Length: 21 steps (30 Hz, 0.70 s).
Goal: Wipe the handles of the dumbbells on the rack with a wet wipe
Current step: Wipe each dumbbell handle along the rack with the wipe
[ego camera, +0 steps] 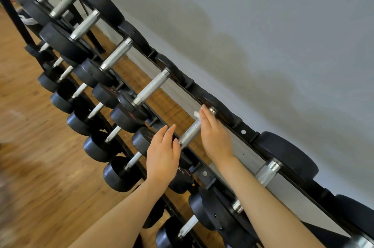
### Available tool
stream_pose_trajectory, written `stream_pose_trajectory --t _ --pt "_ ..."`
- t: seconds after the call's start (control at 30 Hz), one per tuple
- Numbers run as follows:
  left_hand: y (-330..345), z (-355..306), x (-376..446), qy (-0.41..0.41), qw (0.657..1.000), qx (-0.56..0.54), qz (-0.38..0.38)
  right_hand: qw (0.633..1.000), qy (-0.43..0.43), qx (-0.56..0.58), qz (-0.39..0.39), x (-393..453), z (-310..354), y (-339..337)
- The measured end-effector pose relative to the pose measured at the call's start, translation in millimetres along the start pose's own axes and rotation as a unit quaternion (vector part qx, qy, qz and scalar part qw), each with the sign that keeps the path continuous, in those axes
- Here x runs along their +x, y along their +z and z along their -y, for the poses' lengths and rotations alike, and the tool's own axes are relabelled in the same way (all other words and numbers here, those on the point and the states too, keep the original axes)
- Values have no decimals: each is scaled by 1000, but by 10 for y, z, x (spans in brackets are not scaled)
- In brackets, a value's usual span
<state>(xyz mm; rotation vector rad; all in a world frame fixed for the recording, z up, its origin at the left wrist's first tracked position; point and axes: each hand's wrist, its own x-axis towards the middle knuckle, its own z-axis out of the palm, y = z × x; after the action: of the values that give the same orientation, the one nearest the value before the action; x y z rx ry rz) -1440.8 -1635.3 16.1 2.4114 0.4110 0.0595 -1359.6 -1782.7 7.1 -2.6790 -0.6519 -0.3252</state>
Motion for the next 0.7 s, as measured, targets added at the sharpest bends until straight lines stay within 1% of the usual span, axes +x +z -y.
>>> stream_pose_trajectory --t 0.07,0.23,0.4,0.6,0.7 --pt "-6 -2 -4 3 1000 -1 0 1000 -20 -15 8 8 -15 -21" --pt "-7 7 -3 5 1000 -10 -1 999 -30 -38 -2 54 -124 -94" --pt "-11 -1 -6 11 1000 -10 -4 999 -31 -6 0 -95 -166 -95" --pt "-10 1 -5 14 1000 -7 -7 998 2 52 25 150 -46 -82" --pt "-25 -9 -10 16 1000 -6 -7 998 -11 55 26 96 -136 -127"
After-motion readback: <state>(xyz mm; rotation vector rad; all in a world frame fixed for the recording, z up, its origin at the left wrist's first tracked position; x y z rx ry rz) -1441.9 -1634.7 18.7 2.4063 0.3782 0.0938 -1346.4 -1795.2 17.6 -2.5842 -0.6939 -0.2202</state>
